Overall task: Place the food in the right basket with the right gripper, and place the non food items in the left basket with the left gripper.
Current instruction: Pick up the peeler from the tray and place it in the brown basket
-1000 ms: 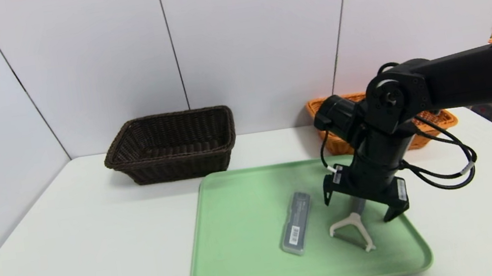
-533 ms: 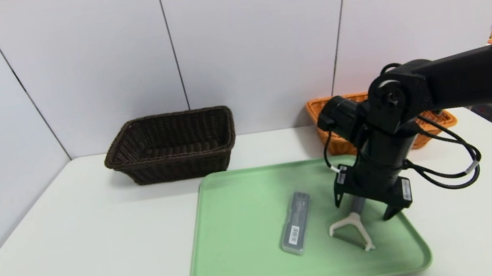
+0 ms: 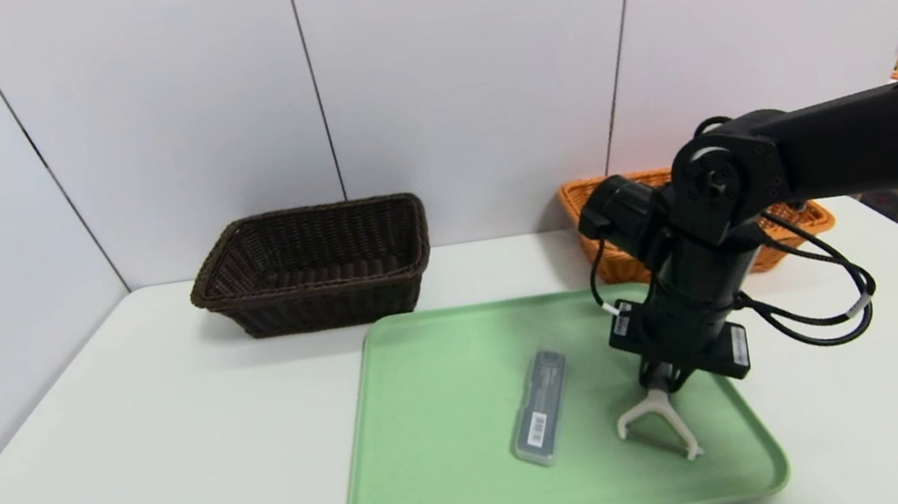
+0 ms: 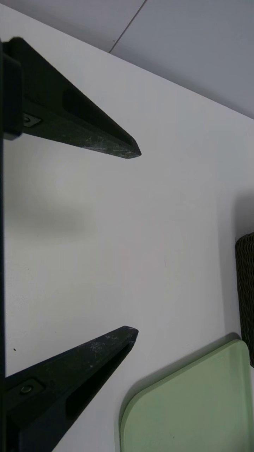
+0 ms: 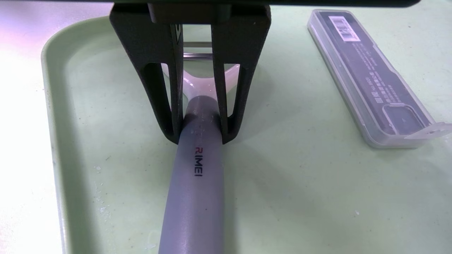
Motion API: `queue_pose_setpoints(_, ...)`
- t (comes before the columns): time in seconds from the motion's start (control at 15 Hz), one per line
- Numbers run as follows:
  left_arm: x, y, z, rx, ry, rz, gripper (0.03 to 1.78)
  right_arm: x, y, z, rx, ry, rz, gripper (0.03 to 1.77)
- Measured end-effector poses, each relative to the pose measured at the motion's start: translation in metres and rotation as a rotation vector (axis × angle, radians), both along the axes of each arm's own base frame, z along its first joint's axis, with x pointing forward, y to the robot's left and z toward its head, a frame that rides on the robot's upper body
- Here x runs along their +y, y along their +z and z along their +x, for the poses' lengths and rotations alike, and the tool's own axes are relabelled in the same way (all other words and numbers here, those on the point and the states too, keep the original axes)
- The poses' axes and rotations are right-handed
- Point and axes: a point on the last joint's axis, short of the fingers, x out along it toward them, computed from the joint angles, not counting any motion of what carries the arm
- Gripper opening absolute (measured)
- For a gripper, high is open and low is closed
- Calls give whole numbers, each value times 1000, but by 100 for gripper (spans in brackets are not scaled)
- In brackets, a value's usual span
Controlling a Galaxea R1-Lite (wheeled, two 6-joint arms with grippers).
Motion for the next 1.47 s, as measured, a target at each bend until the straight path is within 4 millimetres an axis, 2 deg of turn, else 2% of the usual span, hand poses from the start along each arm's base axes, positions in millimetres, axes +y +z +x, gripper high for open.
queue_pose_setpoints(0.47, 0, 0, 0, 1, -1, 0, 169, 1, 6, -4, -16, 7, -3, 25)
queue_pose_setpoints(0.67, 0, 0, 1, 4, -2, 0, 169, 3, 28, -11, -84, 36, 21, 25)
queue_pose_setpoints(1.07, 0, 0, 1, 5, -2, -1, 169, -6, 89, -33, -324, 98, -17, 25)
queue_pose_setpoints(1.2, 0, 0, 1, 4, -3, 0, 169, -10, 101, -37, -413, 106, -76, 25)
queue_pose_setpoints(1.47, 0, 0, 1, 3, -2, 0, 169, -11, 112, -35, -573, 182, -100, 25)
